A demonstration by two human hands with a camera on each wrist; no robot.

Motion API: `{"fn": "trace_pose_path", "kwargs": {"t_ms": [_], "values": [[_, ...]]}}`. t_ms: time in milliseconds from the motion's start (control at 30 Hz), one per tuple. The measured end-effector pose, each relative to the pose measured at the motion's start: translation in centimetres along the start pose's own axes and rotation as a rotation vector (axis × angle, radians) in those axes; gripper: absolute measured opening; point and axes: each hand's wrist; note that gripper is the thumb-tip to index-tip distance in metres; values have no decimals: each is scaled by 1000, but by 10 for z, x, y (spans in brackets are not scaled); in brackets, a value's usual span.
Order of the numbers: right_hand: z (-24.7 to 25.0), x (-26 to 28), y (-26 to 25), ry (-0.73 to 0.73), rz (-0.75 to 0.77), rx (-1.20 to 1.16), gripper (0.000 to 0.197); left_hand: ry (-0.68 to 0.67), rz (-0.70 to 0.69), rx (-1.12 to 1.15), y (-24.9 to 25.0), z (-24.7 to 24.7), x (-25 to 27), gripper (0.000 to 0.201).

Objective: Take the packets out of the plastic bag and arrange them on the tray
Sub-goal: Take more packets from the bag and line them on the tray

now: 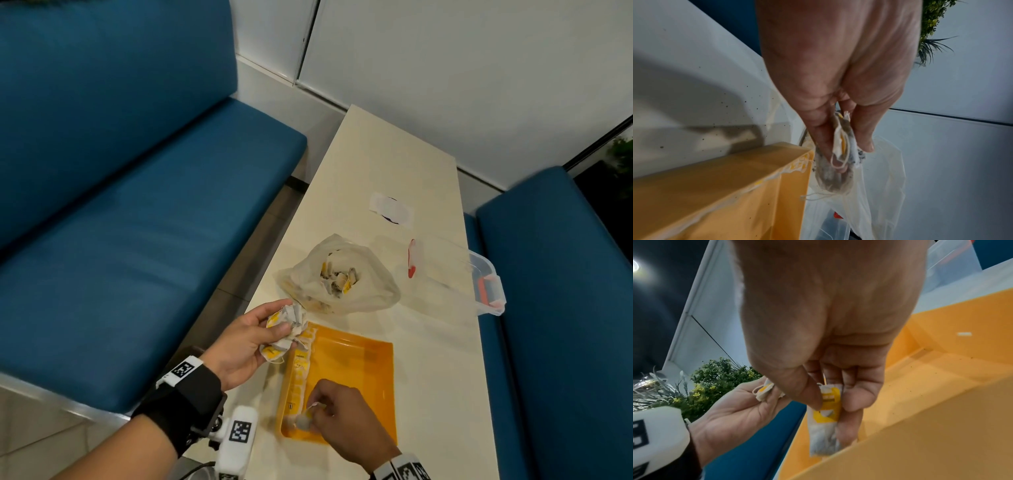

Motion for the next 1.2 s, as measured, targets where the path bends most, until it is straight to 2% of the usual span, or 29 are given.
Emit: {"fn": "trace_pose_path", "kwargs": {"t_ms": [200, 467, 833, 933, 1000, 1033, 1100, 1167, 1200], "values": [[-12, -9, -2, -89, 29, 115, 9, 6, -13, -29, -7, -6, -1, 54], [-25, -18, -4, -103, 16, 202, 17, -8, 1, -41, -16, -8, 2, 52], [-33, -22, -10, -4, -27, 283, 48, -10, 12, -74, -20, -8, 6, 52], [-19, -18, -11, 28, -68, 233, 50, -9, 10, -50, -20, -8, 7, 52], [0, -16, -11, 105, -59, 181, 50, -16, 12, -22, -19, -7, 9, 52], [10, -15, -11, 142, -46, 139, 57, -24, 22, -3, -19, -6, 9, 52], [30, -14, -15, 179, -10, 17, 85, -57, 55, 37, -18, -6, 12, 50], [42, -13, -21, 154, 37, -116, 108, -91, 85, 72, -17, -7, 13, 47], [44, -14, -23, 132, 69, -191, 112, -105, 95, 86, -17, -7, 14, 45]]}}
Point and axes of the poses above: each hand's wrist, its own x-axis away from the middle knuckle, its own z-axis out of the back of the hand, y = z × x, and after that the axes turned 3 degrees about x, right-handed
